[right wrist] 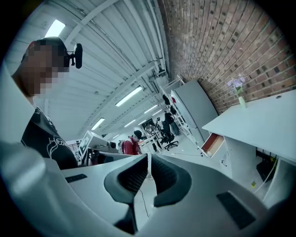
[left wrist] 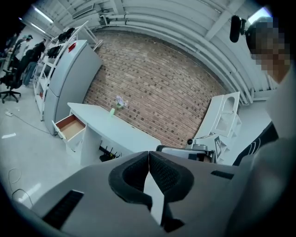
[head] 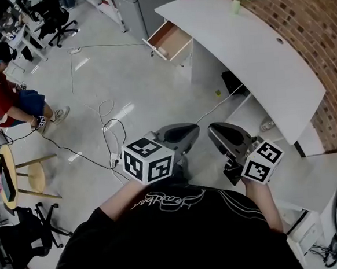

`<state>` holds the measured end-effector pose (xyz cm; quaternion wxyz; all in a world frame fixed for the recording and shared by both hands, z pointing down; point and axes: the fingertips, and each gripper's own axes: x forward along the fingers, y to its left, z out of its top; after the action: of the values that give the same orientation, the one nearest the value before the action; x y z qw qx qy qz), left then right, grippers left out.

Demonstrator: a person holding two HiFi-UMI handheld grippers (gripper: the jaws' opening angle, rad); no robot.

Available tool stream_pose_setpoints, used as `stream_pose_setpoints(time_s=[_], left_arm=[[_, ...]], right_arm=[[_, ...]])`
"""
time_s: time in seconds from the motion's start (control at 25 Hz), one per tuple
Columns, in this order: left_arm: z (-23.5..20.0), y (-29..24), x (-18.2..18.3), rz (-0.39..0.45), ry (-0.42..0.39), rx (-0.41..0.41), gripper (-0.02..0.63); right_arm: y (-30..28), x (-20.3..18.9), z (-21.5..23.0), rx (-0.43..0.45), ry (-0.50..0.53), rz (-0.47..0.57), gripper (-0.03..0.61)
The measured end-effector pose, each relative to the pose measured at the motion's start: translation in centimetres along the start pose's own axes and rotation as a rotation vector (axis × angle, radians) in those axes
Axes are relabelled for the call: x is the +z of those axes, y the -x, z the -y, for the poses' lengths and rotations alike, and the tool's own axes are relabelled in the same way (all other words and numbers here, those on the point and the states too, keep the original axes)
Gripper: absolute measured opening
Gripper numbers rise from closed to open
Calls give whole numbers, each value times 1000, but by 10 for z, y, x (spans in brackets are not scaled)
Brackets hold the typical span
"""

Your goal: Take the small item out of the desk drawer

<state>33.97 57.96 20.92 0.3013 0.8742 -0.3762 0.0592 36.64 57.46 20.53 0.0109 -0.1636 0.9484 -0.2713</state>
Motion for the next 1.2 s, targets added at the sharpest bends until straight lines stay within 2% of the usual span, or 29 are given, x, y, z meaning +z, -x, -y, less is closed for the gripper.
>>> stream_pose_setpoints(time_s=[0.28,0.44,0.64,0.96,1.2], left_arm=[[-146,-14,46,-42,40,11,21],[-212,-17,74,-35,65,17,21],[-256,-10,100,10,56,50,21],[-319,-3,138,79,98,113,21],[-380,-23,171,78,94,143,21]], right_arm=[[-130,9,81,-25,-52,-84,55],[-187,18,115,-40,-58,-131,55],[-224,28,137,-55,-39,-159,55],[-268,58,179,-47,-32,-154,55],[-323,84,233,-33,-28,-156,55]])
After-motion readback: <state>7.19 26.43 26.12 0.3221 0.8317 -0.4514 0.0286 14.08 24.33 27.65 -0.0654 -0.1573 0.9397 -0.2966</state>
